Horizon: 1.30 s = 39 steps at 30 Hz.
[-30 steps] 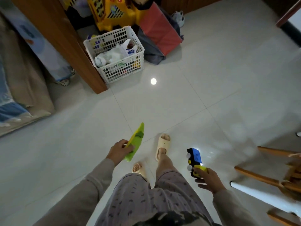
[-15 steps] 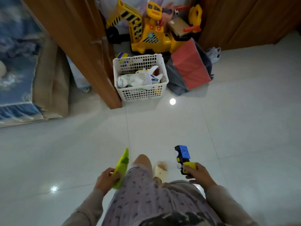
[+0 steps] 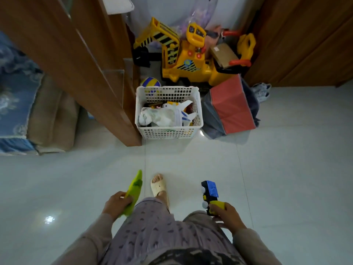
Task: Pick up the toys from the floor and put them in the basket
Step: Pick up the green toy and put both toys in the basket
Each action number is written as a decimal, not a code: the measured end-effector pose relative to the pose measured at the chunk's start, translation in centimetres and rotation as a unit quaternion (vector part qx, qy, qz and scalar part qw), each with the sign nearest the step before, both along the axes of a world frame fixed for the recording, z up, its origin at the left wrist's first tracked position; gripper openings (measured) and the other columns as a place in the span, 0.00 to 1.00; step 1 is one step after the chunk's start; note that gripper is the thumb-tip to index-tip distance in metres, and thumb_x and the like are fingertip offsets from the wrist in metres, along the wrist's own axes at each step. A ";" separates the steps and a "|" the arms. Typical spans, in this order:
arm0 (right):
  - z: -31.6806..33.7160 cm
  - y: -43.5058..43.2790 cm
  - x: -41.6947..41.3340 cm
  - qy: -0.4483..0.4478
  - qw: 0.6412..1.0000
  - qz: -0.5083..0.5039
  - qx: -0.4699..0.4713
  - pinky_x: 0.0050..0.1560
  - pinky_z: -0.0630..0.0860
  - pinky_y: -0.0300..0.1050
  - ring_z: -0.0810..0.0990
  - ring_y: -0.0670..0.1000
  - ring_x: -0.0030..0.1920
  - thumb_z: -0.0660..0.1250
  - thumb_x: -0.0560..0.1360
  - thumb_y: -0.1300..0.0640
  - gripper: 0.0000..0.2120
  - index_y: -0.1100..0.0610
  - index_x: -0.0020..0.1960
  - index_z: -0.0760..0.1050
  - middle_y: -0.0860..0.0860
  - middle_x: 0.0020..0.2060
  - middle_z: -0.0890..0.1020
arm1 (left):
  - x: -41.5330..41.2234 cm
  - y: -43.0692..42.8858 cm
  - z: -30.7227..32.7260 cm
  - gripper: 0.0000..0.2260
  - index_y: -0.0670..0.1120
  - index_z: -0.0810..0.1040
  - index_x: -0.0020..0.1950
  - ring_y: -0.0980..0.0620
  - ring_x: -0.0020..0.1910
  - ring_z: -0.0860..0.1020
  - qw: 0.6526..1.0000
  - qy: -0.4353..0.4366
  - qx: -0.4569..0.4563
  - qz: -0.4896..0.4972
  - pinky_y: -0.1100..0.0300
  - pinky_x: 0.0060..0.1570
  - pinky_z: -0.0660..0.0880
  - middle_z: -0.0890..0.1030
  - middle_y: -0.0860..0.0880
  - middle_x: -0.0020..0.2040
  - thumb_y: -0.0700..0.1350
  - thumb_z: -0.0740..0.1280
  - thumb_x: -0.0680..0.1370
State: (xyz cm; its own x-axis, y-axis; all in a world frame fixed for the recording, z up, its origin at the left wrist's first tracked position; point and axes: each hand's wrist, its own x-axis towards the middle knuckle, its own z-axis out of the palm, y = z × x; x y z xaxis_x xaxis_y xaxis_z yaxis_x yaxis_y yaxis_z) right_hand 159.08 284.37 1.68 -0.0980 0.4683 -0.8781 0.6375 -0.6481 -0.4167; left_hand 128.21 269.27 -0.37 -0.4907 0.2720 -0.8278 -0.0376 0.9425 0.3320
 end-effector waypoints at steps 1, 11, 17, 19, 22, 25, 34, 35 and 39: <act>-0.2 0.9 -0.7 -0.013 1.000 -0.010 -0.005 0.43 0.73 0.50 0.77 0.58 0.41 0.68 0.73 0.58 0.04 0.60 0.45 0.77 0.59 0.41 0.78 | -0.9 1.9 0.5 0.26 0.41 0.79 0.55 0.40 0.51 0.79 1.000 0.002 0.001 -0.024 0.53 0.46 0.74 0.81 0.38 0.54 0.55 0.63 0.63; 0.2 9.7 -5.8 -0.022 0.994 -0.101 -0.037 0.41 0.75 0.48 0.78 0.59 0.41 0.69 0.74 0.57 0.05 0.56 0.40 0.76 0.56 0.37 0.80 | -8.0 18.6 2.1 0.12 0.45 0.78 0.52 0.46 0.43 0.75 0.992 0.007 0.075 -0.105 0.59 0.41 0.68 0.78 0.44 0.47 0.50 0.69 0.73; -0.3 17.3 -8.7 -0.023 0.998 -0.036 -0.037 0.35 0.73 0.44 0.76 0.57 0.38 0.67 0.75 0.58 0.06 0.54 0.39 0.75 0.54 0.34 0.79 | -8.5 22.5 1.1 0.11 0.44 0.78 0.52 0.46 0.44 0.75 0.995 -0.006 0.066 -0.078 0.59 0.35 0.68 0.78 0.45 0.46 0.48 0.69 0.74; -0.5 20.2 -9.9 -0.026 0.999 0.008 -0.034 0.34 0.72 0.44 0.77 0.55 0.35 0.67 0.75 0.58 0.07 0.55 0.38 0.76 0.54 0.33 0.78 | -8.2 22.8 0.4 0.09 0.45 0.77 0.50 0.45 0.45 0.76 0.998 -0.008 0.039 -0.054 0.59 0.37 0.68 0.79 0.44 0.46 0.48 0.69 0.74; -1.1 24.9 -11.9 -0.022 0.997 0.067 -0.023 0.35 0.73 0.44 0.77 0.55 0.34 0.68 0.74 0.57 0.07 0.55 0.37 0.77 0.55 0.33 0.78 | -7.8 23.3 -0.4 0.11 0.46 0.77 0.49 0.43 0.50 0.78 0.999 -0.019 -0.019 -0.034 0.59 0.42 0.67 0.81 0.41 0.51 0.51 0.68 0.73; -1.7 29.1 -13.9 -0.034 0.994 0.103 -0.021 0.36 0.72 0.44 0.76 0.55 0.35 0.69 0.73 0.55 0.07 0.53 0.36 0.76 0.53 0.32 0.78 | -8.2 24.8 -1.1 0.13 0.45 0.77 0.55 0.43 0.54 0.78 0.996 -0.038 -0.060 -0.061 0.58 0.46 0.70 0.81 0.40 0.57 0.50 0.68 0.74; -8.8 39.5 -20.6 -0.091 0.970 0.226 -0.015 0.40 0.72 0.45 0.77 0.55 0.39 0.70 0.70 0.50 0.10 0.55 0.40 0.72 0.58 0.41 0.79 | -11.1 31.3 -6.2 0.13 0.44 0.76 0.55 0.41 0.51 0.77 0.996 -0.054 -0.073 -0.014 0.58 0.44 0.67 0.80 0.38 0.55 0.49 0.67 0.74; -10.3 40.4 -21.4 -0.094 0.970 0.224 -0.015 0.42 0.73 0.46 0.77 0.55 0.41 0.70 0.71 0.50 0.11 0.55 0.41 0.70 0.58 0.43 0.79 | -11.3 31.8 -7.5 0.13 0.44 0.76 0.56 0.41 0.51 0.77 0.995 -0.057 -0.081 -0.027 0.59 0.45 0.67 0.80 0.38 0.56 0.48 0.67 0.74; -17.7 42.7 -25.0 -0.097 0.967 0.236 -0.025 0.46 0.76 0.50 0.78 0.56 0.41 0.69 0.72 0.51 0.10 0.54 0.39 0.71 0.58 0.42 0.79 | -13.0 34.4 -13.7 0.16 0.43 0.74 0.60 0.45 0.48 0.74 0.985 -0.079 -0.103 -0.112 0.59 0.44 0.67 0.79 0.38 0.58 0.50 0.64 0.76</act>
State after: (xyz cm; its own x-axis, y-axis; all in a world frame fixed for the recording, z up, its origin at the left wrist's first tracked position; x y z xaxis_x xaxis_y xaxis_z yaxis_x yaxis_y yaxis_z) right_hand 134.05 327.12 -15.99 -0.1219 0.3681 -0.9217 0.9300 -0.2821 -0.2357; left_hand 115.20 303.66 -14.03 -0.2984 0.1777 -0.9378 0.1427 0.9798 0.1403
